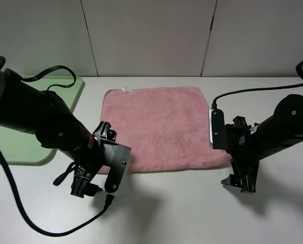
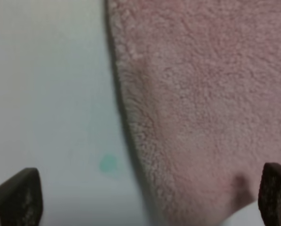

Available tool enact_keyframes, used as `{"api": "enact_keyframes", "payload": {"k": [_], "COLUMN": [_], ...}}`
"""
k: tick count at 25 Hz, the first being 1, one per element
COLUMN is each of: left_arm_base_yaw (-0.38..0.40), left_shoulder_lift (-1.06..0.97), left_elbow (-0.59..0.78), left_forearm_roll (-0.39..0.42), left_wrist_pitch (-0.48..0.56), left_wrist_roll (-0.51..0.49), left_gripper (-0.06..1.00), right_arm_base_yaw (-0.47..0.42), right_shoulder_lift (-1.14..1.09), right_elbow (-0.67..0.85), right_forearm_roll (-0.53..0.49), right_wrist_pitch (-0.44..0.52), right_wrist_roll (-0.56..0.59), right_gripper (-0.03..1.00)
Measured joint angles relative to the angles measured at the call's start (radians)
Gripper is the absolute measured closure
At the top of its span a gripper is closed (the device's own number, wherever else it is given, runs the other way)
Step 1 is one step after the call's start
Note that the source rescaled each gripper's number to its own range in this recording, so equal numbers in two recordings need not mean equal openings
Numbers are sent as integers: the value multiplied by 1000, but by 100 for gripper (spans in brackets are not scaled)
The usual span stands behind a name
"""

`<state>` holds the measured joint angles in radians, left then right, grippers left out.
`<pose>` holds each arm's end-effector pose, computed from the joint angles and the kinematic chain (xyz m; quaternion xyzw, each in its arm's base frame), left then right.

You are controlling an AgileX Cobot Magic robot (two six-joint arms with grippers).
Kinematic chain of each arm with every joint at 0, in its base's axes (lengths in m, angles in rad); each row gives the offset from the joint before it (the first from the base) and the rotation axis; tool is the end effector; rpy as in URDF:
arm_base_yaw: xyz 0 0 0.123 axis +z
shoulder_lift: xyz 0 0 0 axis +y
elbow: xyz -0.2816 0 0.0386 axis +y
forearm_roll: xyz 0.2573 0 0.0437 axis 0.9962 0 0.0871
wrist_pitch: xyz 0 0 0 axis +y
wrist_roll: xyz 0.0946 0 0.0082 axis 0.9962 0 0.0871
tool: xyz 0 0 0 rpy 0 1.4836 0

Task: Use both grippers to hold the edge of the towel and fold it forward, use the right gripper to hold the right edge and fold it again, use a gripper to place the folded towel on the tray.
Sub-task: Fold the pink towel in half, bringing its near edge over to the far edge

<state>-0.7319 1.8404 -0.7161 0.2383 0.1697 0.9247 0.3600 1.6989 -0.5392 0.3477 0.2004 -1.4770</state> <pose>0.2234 -0.1956 0.0824 0.7949 0.5780 0.0581 0.1749 0.2279 0.0927 0.0887 -0.6754 0.7204 -0.0272 0.1553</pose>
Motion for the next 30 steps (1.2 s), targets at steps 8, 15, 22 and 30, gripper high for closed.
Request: {"api": "enact_keyframes", "payload": {"k": [8,15,22,30], "left_arm_base_yaw": [0,0,-3,-3], "left_shoulder_lift": [0,0,2,6], "left_elbow": [0,0,0,2], "left_forearm_roll": [0,0,-4,-5], "left_wrist_pitch": [0,0,8,12], "left_wrist_roll": [0,0,0,0], "left_gripper": [-1,-1,11,32], "right_arm_base_yaw": [0,0,0,5], "right_shoulder_lift": [26,36,37,37], "right_elbow": [0,-7,-7,-7], "right_forearm_roll": [4,6,7,11], "right_wrist_pitch": [-18,-14,-16,-49], "right_wrist_roll": [3,3,-9,-16], "right_gripper": [-3,-3,-3,-3]}}
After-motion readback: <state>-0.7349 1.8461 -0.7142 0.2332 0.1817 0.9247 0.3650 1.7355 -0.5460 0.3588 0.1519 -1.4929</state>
